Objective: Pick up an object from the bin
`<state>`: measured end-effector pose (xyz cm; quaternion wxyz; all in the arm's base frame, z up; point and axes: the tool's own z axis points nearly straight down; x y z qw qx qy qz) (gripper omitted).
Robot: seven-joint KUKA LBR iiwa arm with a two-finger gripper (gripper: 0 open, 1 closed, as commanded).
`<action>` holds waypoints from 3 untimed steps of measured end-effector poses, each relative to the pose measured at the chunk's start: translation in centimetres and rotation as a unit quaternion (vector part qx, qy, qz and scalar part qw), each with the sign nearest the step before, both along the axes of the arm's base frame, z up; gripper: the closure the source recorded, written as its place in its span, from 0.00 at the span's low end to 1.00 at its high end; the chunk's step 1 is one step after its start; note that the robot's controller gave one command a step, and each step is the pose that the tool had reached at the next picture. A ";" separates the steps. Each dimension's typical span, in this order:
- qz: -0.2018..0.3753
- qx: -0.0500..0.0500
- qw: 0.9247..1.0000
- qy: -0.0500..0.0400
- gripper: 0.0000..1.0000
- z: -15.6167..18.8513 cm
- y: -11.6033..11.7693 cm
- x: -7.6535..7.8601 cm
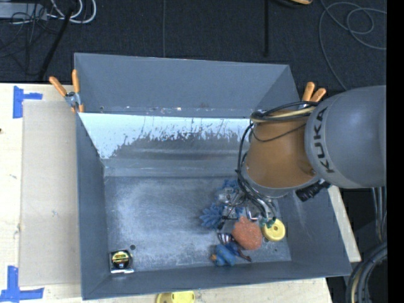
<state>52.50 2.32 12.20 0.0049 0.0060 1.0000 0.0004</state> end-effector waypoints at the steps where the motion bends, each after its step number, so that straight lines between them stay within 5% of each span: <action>1: 0.000 0.004 1.000 0.009 1.00 -4.3 -2.6 2.2; 2: -0.003 0.000 1.000 0.000 1.00 -4.9 -3.3 0.5; 3: -0.004 0.001 1.000 0.000 1.00 -4.9 -3.3 0.5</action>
Offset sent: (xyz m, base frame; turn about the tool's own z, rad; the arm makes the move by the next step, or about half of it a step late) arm 0.0020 -0.0335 -0.0520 0.0063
